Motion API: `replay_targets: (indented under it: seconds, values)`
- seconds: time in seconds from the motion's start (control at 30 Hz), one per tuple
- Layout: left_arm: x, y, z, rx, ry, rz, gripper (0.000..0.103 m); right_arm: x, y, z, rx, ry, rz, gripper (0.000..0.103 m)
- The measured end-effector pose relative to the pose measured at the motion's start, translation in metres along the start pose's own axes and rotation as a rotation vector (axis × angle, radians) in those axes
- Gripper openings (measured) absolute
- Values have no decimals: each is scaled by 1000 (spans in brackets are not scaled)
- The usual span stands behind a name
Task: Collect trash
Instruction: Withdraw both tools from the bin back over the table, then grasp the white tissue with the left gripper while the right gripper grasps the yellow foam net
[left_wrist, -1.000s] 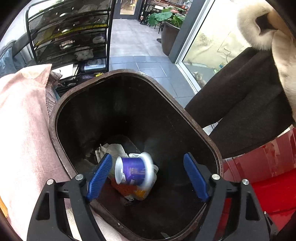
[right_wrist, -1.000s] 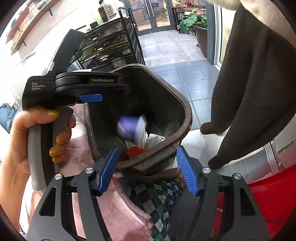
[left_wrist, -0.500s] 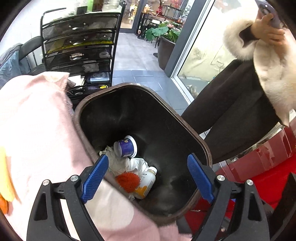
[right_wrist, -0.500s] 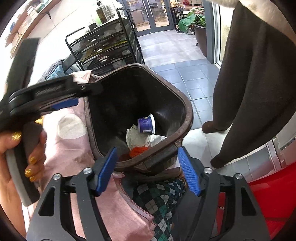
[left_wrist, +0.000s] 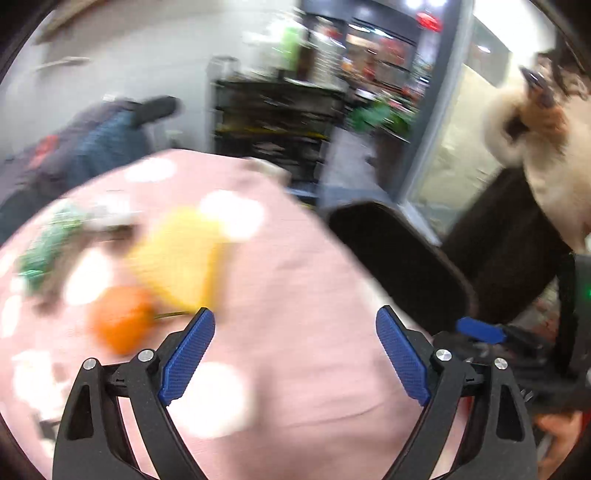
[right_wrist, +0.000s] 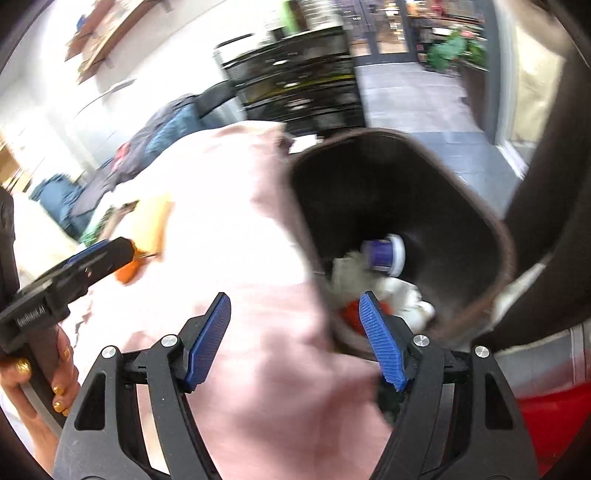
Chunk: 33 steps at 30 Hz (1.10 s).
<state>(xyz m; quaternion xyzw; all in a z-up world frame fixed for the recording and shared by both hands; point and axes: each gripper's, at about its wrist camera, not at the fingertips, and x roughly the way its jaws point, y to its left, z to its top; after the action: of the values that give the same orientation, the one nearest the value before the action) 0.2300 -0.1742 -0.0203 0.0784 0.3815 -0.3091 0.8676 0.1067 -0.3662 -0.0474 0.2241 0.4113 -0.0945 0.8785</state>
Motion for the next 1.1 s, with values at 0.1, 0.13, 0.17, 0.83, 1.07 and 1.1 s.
replay_targets:
  seconds: [0.1,0.13,0.17,0.83,1.07,1.1]
  values:
    - [-19,34,-11,-36,-40,116,89,9,31,6,-64,14,49,72]
    - [-25,49,-17,-55,-46,169,90,13,41,8,-83,21,65,72]
    - [-29,58,-21,-65,-50,205,90,16,49,9,-99,26,75,72]
    - [-15,181,-56,-295,96,348,45,75,133,28,-253,142,130,72]
    - [-29,191,-64,-364,57,298,36,112,150,45,-248,210,134,72]
    - [-31,190,-65,-365,53,297,36,117,153,48,-251,216,132,72]
